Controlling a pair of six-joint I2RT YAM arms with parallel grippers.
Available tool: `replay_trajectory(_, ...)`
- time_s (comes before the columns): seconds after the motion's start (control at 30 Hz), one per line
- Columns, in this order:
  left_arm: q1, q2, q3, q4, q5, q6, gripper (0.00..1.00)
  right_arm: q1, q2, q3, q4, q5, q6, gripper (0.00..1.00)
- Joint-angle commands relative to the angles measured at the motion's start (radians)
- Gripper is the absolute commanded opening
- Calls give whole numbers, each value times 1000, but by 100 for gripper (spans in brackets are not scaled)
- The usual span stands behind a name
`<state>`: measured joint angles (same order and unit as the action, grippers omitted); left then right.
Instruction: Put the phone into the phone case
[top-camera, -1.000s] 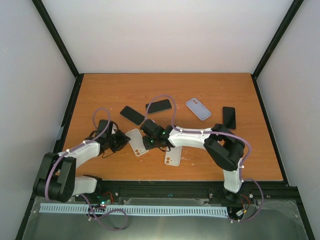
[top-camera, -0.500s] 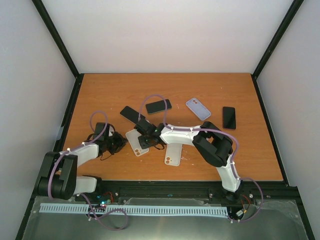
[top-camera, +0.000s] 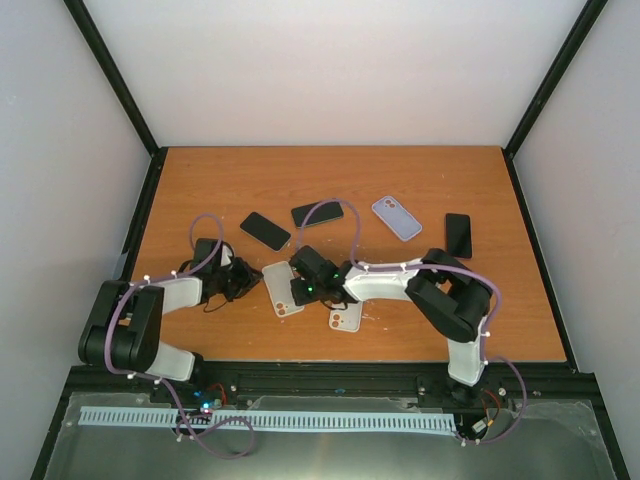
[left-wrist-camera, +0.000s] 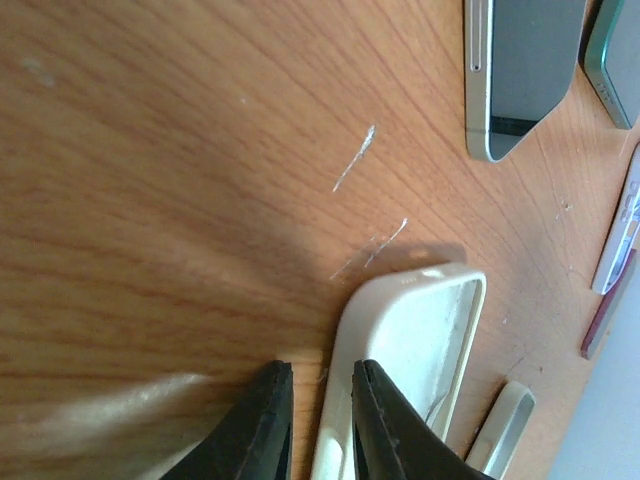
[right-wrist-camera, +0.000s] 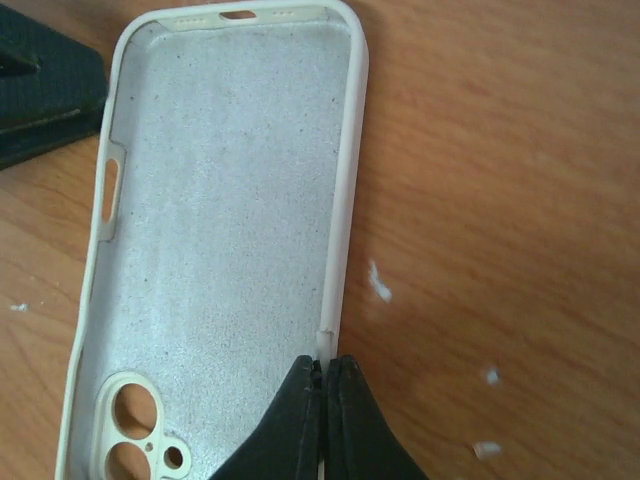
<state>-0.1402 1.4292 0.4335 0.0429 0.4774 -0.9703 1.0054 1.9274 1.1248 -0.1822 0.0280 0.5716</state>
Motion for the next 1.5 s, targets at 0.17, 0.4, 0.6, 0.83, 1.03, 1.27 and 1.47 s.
replay_trajectory(0.17,2,61,4,-2,10,48,16,-66,-82,-224,267,-236,213,3)
replay_trajectory(0.4,2,45,17,-33,23,59,18,-76,-102,-256,253,-199,257,3)
replay_trajectory(0.6,-6,-10,56,-44,123,130,35,-76,-144,-263,213,-136,262,3)
replay_trajectory(0.83,-65,-23,65,-16,145,141,39,-76,-146,-340,347,-155,334,3)
replay_trajectory(1.03,-65,14,93,-28,145,162,40,-77,-164,-360,372,-163,344,12)
replay_trajectory(1.27,-57,-1,170,-114,58,200,48,-77,-226,-305,160,-85,233,25)
replay_trajectory(1.47,6,-6,314,-184,-76,252,81,-60,-191,-226,56,-76,152,27)
